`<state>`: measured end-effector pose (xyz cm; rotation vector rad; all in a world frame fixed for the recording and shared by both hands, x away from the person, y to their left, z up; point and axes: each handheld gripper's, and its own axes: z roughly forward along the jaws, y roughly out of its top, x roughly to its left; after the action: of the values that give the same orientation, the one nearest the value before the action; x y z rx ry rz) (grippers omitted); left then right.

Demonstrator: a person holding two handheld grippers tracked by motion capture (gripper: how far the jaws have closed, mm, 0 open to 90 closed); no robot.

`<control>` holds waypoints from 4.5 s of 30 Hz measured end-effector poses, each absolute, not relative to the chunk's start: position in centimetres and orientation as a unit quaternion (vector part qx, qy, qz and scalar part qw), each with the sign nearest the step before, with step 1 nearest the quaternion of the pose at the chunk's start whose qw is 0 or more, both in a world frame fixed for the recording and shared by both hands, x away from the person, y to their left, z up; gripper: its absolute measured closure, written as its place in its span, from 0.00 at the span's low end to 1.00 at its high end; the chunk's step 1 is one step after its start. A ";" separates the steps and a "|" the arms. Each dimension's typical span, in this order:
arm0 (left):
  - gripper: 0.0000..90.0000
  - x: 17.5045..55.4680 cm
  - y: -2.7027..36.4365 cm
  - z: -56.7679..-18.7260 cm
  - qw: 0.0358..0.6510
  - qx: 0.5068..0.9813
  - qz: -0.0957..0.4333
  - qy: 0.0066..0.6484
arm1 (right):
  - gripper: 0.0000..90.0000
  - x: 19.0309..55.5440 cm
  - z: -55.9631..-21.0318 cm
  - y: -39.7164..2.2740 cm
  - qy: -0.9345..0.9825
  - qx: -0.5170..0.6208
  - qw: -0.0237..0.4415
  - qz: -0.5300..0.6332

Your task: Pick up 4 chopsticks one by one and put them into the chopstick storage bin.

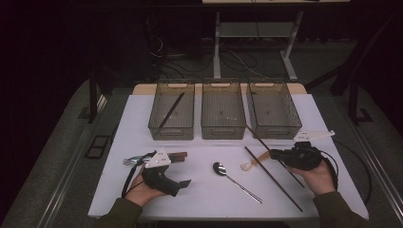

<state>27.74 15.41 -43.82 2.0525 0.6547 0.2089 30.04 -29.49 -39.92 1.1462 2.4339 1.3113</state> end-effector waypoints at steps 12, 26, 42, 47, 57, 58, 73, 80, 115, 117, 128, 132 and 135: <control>0.00 27.7 15.4 -43.8 0.468 0.838 0.084 0.267 | 0.94 31.0 -38.9 -27.3 0.806 0.372 0.070 0.454; 0.00 27.7 15.4 -43.7 0.469 0.837 0.087 0.267 | 0.94 32.7 -37.3 -23.7 0.806 0.355 0.075 0.468; 0.00 27.7 15.4 -43.7 0.470 0.838 0.084 0.265 | 0.94 36.4 -34.9 -17.6 0.813 0.350 0.090 0.456; 0.00 27.6 15.4 -43.7 0.471 0.837 0.082 0.266 | 0.94 37.8 -34.4 -16.1 0.805 0.359 0.094 0.464; 0.00 27.7 15.4 -43.7 0.471 0.836 0.081 0.269 | 0.94 40.0 -33.3 -13.4 0.795 0.373 0.102 0.467; 0.00 27.7 15.4 -43.7 0.471 0.836 0.082 0.269 | 0.94 40.2 -33.2 -13.1 0.794 0.375 0.104 0.466; 0.00 27.7 15.3 -43.8 0.466 0.840 0.089 0.265 | 0.94 43.4 -32.8 -7.8 0.786 0.380 0.117 0.474; 0.00 27.7 15.3 -43.8 0.468 0.839 0.088 0.264 | 0.94 45.1 -33.6 -5.1 0.779 0.391 0.109 0.478; 0.00 27.5 15.3 -43.5 0.465 0.845 0.089 0.249 | 0.78 49.7 -38.3 3.1 0.793 0.416 0.099 0.434; 0.00 27.5 15.3 -43.4 0.465 0.845 0.089 0.249 | 0.70 49.7 -38.3 3.0 0.797 0.418 0.101 0.425; 0.00 27.5 15.4 -43.4 0.464 0.845 0.092 0.247 | 0.53 48.2 -36.5 0.8 0.803 0.398 0.083 0.436; 0.00 27.4 15.3 -43.5 0.464 0.846 0.090 0.246 | 0.48 47.3 -36.0 -0.8 0.809 0.387 0.082 0.434; 0.00 27.4 15.3 -43.5 0.465 0.846 0.088 0.246 | 0.43 46.5 -35.5 -1.9 0.811 0.381 0.094 0.435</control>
<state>27.39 15.26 -43.48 2.0775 0.6040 0.2169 46.46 -1.89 -35.46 1.1293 2.4048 1.2890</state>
